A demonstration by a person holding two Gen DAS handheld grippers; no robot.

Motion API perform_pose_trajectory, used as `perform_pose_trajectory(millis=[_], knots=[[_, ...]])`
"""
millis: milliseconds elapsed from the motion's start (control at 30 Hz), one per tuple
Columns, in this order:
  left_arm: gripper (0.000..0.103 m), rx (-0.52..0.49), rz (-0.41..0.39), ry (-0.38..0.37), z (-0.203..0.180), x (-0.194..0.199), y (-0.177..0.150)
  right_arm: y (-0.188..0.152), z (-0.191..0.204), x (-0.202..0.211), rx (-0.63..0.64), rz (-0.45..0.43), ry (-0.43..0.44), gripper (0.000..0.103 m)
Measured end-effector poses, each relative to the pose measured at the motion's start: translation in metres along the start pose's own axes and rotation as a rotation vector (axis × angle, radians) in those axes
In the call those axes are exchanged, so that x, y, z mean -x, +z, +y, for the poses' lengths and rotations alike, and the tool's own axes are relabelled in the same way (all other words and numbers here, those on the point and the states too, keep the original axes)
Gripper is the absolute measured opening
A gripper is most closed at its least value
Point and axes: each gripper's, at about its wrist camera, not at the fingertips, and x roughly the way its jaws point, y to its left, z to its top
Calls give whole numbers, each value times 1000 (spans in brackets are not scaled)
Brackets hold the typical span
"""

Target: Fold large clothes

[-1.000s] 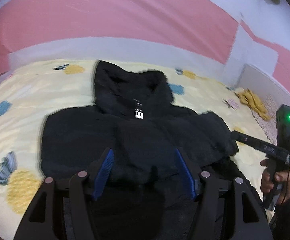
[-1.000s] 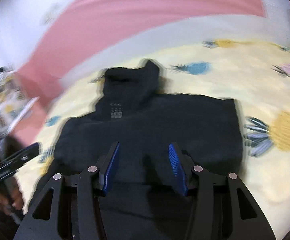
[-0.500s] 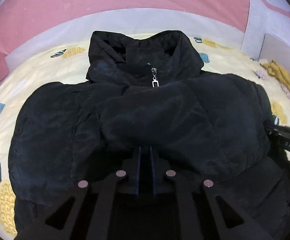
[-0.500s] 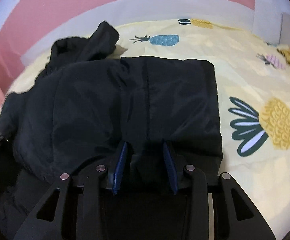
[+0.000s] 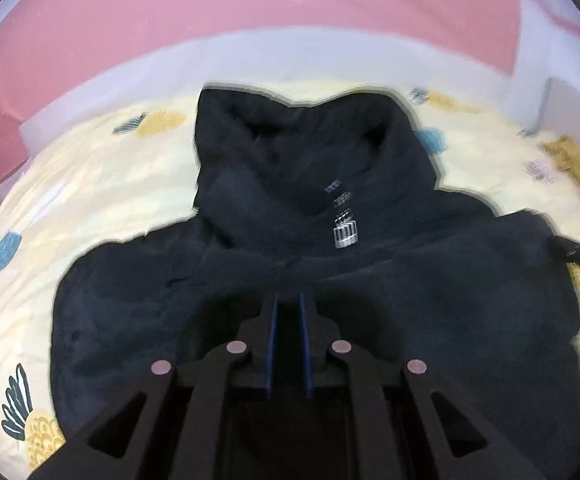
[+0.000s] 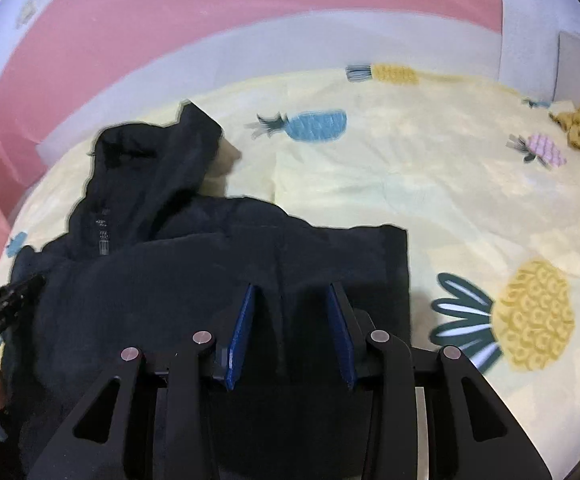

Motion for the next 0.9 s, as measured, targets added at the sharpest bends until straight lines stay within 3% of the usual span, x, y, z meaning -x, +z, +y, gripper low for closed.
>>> perform_pose_trajectory(millis=[133, 300, 400, 467, 567, 633, 800, 900], knots=[[12, 16, -9, -6, 10, -28, -16, -13, 7, -40, 70, 57, -31, 38], [12, -3, -17, 19, 5, -25, -17, -17, 16, -42, 107, 45, -89, 38], [12, 24, -9, 9, 10, -5, -7, -10, 15, -16, 92, 24, -89, 38], [12, 45, -40, -27, 13, 21, -8, -10, 13, 10, 69, -22, -35, 38], [12, 23, -118, -85, 11, 63, -20, -21, 16, 47, 81, -81, 9, 38], [12, 15, -123, -121, 8, 72, -32, -35, 20, 56, 92, -77, 35, 38], [13, 8, -14, -117, 1, 27, -53, -61, 35, 21, 137, 37, 36, 38], [14, 16, -21, -112, -1, 22, -51, -62, 36, 6, 124, 49, 31, 38]])
